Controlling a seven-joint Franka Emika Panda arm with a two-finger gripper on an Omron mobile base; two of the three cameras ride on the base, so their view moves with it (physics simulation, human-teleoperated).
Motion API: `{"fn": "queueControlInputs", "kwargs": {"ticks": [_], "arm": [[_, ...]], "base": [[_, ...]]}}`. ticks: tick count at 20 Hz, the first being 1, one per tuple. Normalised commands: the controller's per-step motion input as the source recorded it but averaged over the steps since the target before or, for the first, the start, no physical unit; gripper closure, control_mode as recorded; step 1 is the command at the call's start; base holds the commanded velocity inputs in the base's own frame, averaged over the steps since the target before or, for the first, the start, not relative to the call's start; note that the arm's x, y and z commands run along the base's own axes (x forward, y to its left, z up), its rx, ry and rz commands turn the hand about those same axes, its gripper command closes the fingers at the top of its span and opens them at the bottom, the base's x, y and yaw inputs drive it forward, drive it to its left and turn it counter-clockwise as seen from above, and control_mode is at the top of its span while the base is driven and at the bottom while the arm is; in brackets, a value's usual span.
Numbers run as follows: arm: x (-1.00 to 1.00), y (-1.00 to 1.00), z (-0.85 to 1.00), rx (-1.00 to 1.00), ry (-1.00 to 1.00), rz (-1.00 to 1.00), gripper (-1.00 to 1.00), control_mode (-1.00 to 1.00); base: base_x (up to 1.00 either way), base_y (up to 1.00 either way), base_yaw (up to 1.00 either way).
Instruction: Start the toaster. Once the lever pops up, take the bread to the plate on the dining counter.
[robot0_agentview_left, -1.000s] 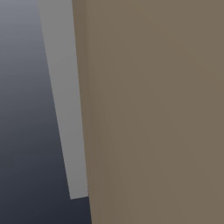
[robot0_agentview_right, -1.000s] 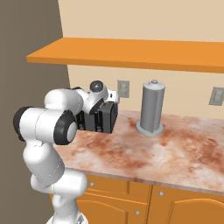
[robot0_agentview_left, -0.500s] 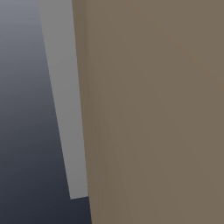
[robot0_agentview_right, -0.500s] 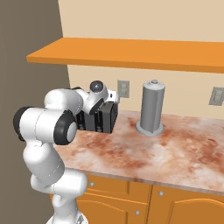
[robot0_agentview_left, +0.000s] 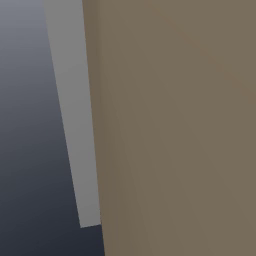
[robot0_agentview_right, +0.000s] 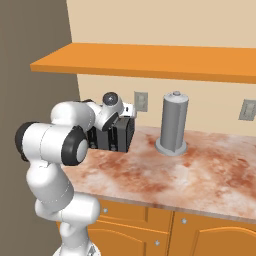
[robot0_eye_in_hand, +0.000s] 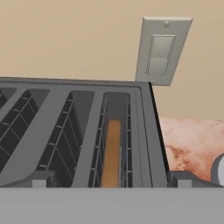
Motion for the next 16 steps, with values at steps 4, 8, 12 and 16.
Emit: {"fn": "queueControlInputs", "kwargs": {"ticks": [4, 8, 12, 16], "arm": [[0.00, 0.00, 0.00, 0.00, 0.00, 0.00, -1.00, -1.00], [0.00, 0.00, 0.00, 0.00, 0.00, 0.00, -1.00, -1.00], [0.00, 0.00, 0.00, 0.00, 0.00, 0.00, -1.00, -1.00], [0.00, 0.00, 0.00, 0.00, 0.00, 0.00, -1.00, -1.00]], "base": [[0.00, 0.00, 0.00], [0.00, 0.00, 0.00], [0.00, 0.00, 0.00], [0.00, 0.00, 0.00]]}}
